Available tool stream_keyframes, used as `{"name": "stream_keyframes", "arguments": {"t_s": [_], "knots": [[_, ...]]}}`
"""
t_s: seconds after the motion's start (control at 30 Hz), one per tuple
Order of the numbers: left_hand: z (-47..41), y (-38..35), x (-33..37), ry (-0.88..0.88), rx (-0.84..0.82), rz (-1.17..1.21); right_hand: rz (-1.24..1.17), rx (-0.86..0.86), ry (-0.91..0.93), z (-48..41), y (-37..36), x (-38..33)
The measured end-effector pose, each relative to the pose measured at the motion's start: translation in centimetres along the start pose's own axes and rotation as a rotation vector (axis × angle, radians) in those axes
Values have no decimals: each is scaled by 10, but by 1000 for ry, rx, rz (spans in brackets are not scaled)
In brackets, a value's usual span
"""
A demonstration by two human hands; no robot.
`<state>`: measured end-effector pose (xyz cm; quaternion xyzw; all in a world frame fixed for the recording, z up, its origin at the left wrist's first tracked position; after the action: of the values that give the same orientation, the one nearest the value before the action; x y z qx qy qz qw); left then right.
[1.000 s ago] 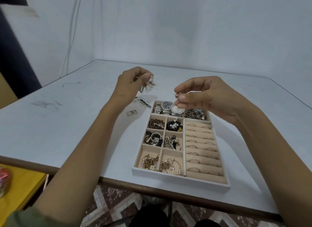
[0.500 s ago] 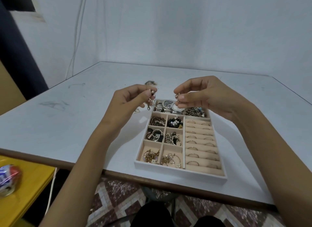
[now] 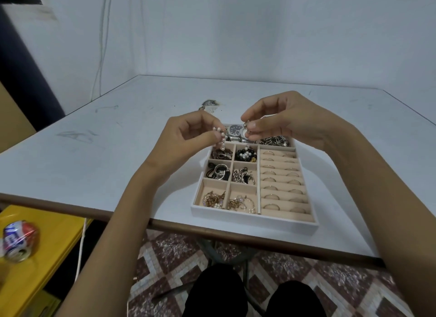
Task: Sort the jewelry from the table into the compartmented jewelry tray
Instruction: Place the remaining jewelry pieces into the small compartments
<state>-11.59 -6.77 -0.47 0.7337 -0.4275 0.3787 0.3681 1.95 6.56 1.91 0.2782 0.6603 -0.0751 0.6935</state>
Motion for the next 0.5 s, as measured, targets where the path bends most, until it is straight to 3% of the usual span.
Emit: {"name": "stream_keyframes", "arguments": {"t_s": [0.5], "knots": [[0, -3, -9, 45, -60, -139, 32, -62, 19, -1, -3, 1]]}}
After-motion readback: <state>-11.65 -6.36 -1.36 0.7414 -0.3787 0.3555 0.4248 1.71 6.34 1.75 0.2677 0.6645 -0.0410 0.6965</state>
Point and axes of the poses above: each hand's wrist, its own z-axis away from the middle knuckle, its own y-axis out of the back of the hand, x = y × z, the point moved 5 cm from there along -z, towards the middle knuckle, and after that the axes turned 2 degrees about -x, right-handed, at the moved point
